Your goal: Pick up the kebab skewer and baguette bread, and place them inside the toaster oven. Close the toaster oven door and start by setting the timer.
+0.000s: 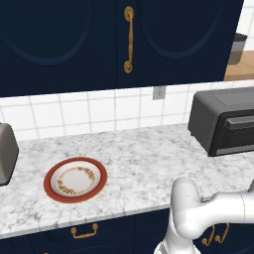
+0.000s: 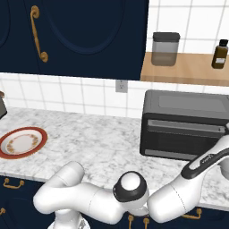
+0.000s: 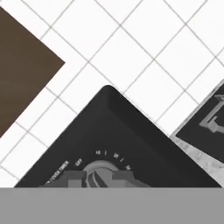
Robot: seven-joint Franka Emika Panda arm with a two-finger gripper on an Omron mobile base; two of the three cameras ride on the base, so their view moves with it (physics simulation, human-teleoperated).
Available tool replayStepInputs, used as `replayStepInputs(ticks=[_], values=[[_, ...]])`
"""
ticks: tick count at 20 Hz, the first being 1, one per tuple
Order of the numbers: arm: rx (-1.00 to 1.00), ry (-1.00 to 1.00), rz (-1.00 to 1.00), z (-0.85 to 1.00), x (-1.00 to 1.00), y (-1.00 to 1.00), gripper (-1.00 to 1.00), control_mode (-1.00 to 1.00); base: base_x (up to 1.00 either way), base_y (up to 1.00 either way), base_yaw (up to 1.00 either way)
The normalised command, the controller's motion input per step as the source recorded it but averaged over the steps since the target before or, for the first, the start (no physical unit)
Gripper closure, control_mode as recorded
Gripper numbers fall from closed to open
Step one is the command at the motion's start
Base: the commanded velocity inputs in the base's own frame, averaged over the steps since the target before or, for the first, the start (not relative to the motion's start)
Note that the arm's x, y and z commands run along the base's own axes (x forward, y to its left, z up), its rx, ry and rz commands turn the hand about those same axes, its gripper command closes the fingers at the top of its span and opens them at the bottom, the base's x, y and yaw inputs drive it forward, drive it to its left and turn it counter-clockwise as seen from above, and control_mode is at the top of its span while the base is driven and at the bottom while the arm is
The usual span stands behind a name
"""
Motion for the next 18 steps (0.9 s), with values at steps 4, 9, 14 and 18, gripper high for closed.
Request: replayStepInputs(ticks=[4,9,14,18], values=[[0.28,0.00,-0.08,-0.02,-0.05,-0.21,1.00,-1.00,0.00,0.00,0.00],[0.24,0.00,-0.10,0.00,0.00,-0.08,1.00,-1.00,0.00,0.00,0.00],[0.22,0.00,-0.08,0.00,0.00,-0.13,1.00,-1.00,0.00,0.00,0.00],[0.20,0.00,-0.05,0.00,0.00,-0.16,1.00,-1.00,0.00,0.00,0.00]])
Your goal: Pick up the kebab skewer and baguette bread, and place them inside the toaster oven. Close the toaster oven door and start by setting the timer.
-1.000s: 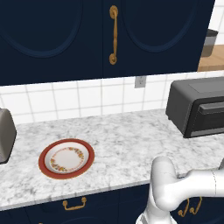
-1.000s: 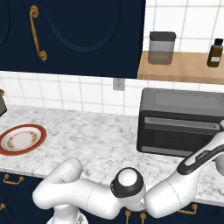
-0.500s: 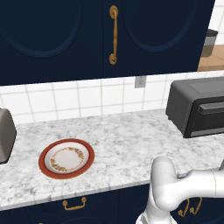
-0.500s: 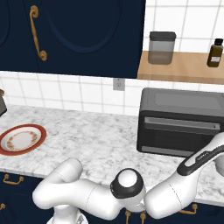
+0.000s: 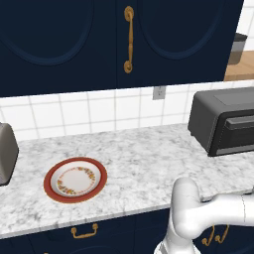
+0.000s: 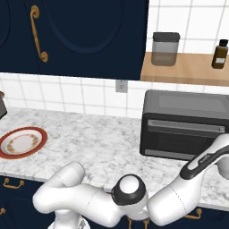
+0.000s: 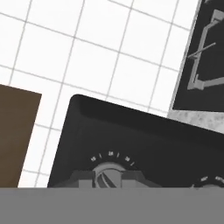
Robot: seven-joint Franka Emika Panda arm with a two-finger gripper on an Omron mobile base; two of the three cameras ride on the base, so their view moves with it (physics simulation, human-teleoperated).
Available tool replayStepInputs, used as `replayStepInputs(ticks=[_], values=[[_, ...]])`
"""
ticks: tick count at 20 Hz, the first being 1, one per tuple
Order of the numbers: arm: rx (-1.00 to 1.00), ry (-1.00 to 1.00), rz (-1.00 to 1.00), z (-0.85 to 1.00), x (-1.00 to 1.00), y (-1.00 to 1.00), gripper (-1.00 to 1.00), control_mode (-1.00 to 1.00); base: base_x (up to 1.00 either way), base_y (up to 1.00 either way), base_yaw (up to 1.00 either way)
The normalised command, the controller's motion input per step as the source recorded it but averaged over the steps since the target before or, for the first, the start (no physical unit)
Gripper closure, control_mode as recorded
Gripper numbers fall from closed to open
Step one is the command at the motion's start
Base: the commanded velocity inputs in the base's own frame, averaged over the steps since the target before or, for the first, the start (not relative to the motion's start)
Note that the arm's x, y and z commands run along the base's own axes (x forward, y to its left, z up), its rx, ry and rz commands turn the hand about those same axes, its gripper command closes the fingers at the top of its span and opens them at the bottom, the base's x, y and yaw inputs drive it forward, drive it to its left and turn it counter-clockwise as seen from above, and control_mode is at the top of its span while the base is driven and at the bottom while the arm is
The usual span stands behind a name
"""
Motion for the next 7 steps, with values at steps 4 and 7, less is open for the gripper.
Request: replayStepInputs(ticks=[4,7], values=[[0.17,0.00,-0.03,0.00,0.00,-0.11,1.00,-1.00,0.00,0.00,0.00],[0.16,0.00,-0.03,0.00,0.00,-0.10,1.00,-1.00,0.00,0.00,0.00]])
